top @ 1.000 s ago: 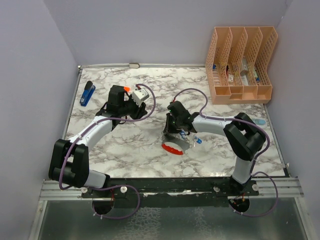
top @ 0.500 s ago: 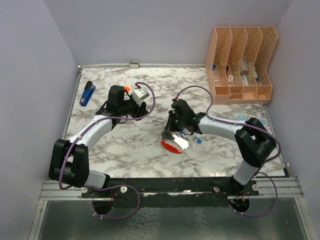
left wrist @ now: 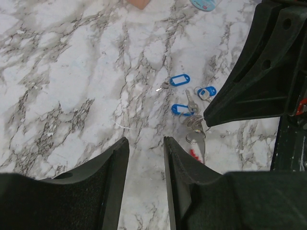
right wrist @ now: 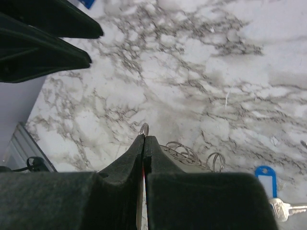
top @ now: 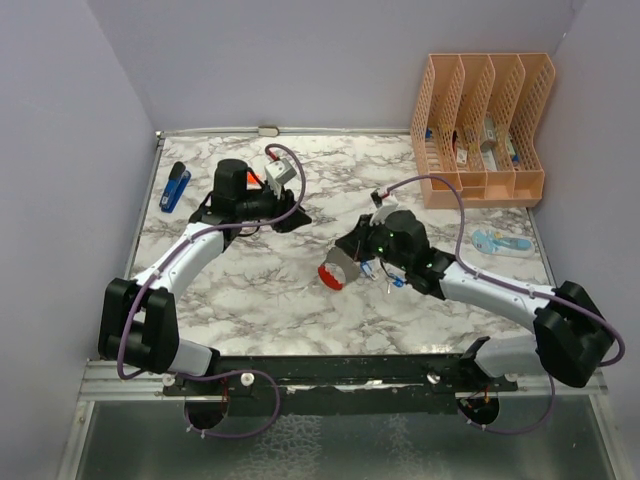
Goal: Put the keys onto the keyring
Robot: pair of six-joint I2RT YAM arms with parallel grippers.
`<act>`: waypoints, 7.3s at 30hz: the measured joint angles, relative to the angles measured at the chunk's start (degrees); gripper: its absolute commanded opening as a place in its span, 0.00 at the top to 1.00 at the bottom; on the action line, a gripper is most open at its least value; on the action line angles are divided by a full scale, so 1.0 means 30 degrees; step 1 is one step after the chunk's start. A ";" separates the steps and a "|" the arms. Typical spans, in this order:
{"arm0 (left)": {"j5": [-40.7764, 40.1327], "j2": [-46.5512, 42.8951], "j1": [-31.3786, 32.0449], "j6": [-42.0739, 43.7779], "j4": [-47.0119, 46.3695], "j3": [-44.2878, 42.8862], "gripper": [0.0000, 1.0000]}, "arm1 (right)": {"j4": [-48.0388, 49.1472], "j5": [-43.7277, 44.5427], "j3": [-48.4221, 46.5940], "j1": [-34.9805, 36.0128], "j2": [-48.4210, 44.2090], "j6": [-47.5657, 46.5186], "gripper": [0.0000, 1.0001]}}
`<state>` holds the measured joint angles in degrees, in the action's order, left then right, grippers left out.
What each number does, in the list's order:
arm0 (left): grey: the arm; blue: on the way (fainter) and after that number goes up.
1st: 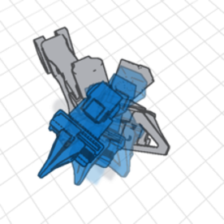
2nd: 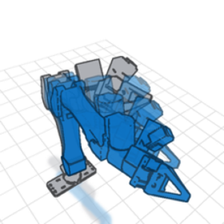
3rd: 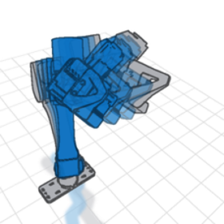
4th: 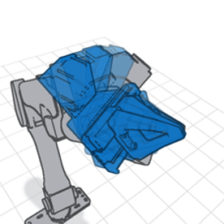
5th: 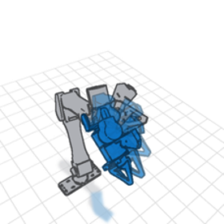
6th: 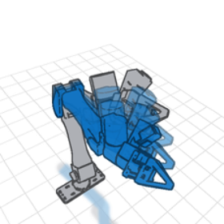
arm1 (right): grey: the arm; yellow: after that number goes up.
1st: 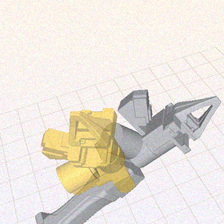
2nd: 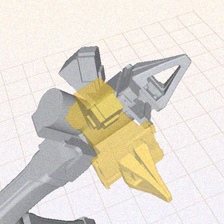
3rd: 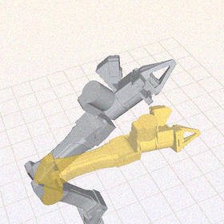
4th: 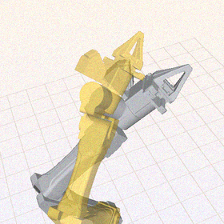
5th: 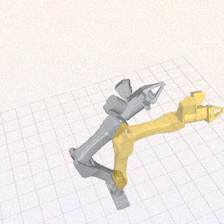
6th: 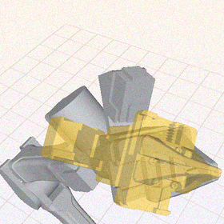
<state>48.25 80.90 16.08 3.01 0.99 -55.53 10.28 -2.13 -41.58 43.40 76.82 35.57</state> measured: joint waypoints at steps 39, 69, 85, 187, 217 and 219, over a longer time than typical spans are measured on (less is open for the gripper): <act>0.5122 0.0641 -0.0678 -1.1883 -1.6881 0.1479 0.47 | 0.8612 -0.2412 0.1770 0.0437 -0.2892 -0.3628 0.99; 0.7315 0.4306 -0.0699 -2.2637 -2.9325 0.3198 0.43 | 1.0032 -0.2565 0.1807 0.0947 -0.3359 -0.3679 0.99; 0.7563 0.3410 -0.0699 -2.3970 -2.9602 0.3206 0.44 | 1.0025 -0.2113 0.1996 0.1005 -0.3351 -0.3759 0.99; 1.1023 0.1858 -0.0066 -2.4822 -2.9682 0.2659 1.00 | 0.8976 -0.2448 0.1333 0.1428 -0.3708 -0.2739 0.60; 1.3704 0.2987 0.0882 -2.9288 -2.9696 -0.3694 1.00 | -0.1945 -0.3504 -0.0459 0.1428 -0.8604 -0.7293 0.63; 1.3427 0.3111 0.0758 -2.9412 -2.9696 -0.4568 1.00 | -0.2069 -0.3220 -0.0474 0.1428 -0.8816 -0.7337 0.63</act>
<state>88.53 90.24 18.35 -85.23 -88.09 -69.23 4.08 -11.79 -43.00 47.68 50.37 13.56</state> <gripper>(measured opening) 0.011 0.364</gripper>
